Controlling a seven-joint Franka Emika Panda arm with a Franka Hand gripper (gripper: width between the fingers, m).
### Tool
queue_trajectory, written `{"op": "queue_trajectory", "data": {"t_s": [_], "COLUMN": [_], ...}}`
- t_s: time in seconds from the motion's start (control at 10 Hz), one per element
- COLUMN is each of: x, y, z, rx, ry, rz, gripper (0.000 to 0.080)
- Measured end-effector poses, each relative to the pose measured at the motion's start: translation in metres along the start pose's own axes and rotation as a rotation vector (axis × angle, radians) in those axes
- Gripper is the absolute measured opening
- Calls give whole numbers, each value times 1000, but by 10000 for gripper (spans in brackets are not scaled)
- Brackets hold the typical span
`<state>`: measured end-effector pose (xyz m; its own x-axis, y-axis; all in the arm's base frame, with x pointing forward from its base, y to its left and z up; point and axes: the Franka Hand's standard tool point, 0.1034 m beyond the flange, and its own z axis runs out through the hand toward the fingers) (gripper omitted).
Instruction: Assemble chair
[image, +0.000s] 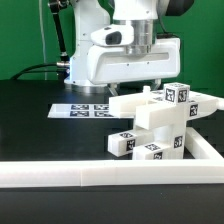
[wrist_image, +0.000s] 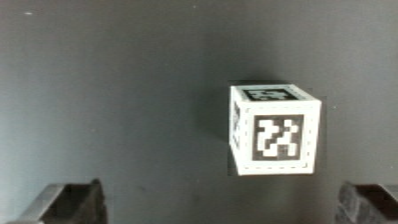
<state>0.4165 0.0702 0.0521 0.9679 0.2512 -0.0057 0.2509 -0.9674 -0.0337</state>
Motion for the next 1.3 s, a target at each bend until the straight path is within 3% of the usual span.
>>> {"op": "queue_trajectory", "data": {"t_s": [0.1, 0.5, 1.0, 1.3], "x": [-1, -1, -5, 1], "y": [-5, -2, -4, -3], "z": [4, 5, 24, 34], "rx": [-4, -5, -22, -38], "ry": [-2, -3, -24, -18], "rz": [12, 17, -1, -6], "gripper": [649, 649, 649, 649]}}
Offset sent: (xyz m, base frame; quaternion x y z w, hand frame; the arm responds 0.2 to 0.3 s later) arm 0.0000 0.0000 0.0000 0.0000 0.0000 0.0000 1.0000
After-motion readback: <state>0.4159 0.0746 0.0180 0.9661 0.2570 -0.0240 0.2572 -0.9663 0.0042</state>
